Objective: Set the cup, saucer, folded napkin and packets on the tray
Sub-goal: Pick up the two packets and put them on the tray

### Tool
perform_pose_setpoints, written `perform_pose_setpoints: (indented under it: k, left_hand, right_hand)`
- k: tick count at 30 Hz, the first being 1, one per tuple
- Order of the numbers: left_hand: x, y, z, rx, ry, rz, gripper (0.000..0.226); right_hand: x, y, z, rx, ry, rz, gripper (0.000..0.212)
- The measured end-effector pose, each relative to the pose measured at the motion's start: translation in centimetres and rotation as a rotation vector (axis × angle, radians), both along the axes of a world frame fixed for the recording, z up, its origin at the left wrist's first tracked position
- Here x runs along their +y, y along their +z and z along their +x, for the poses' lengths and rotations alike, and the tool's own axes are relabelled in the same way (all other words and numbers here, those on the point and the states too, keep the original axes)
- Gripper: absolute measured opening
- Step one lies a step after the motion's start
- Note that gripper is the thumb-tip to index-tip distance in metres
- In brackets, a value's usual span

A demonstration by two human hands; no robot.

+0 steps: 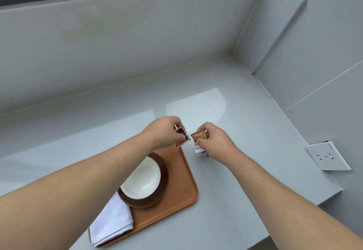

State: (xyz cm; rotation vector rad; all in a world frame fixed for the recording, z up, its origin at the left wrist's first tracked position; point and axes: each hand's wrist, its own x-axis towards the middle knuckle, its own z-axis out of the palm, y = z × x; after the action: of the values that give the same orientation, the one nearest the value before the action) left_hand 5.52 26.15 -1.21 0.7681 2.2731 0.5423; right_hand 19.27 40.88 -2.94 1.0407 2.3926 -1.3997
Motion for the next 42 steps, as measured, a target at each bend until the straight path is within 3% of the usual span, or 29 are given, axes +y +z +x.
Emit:
perform_pose_setpoints:
  k: [5,9,13,20,37,42]
  left_hand:
    - [-3.7,0.0,-2.2,-0.009,0.082,0.014,0.008]
    - [-5.5,-0.6,-2.9,-0.003,0.116,0.008,0.009]
    - [-6.3,-1.3,-3.1,0.014,0.116,-0.013,0.009]
    - [-6.7,-2.4,-3.3,0.038,0.108,-0.059,0.006]
    - [-6.6,-3.0,-4.0,0.119,-0.019,-0.241,0.039]
    - [-6.4,-2.5,-3.9,0.138,-0.062,-0.294,0.035]
  right_hand:
    - [-1.9,0.6,-2.4,-0.030,0.108,0.005,0.032]
    - [-2.9,0.9,-3.7,-0.061,0.185,0.088,0.015]
    - [-3.3,1.2,-4.7,-0.092,0.240,0.094,0.028]
    - [-4.0,1.3,-6.9,-0.095,0.390,0.271,0.028]
    - [-5.0,-0.1,-9.9,-0.163,0.541,0.370,0.020]
    - [-5.5,-0.6,-9.9,-0.223,0.609,0.448,0.014]
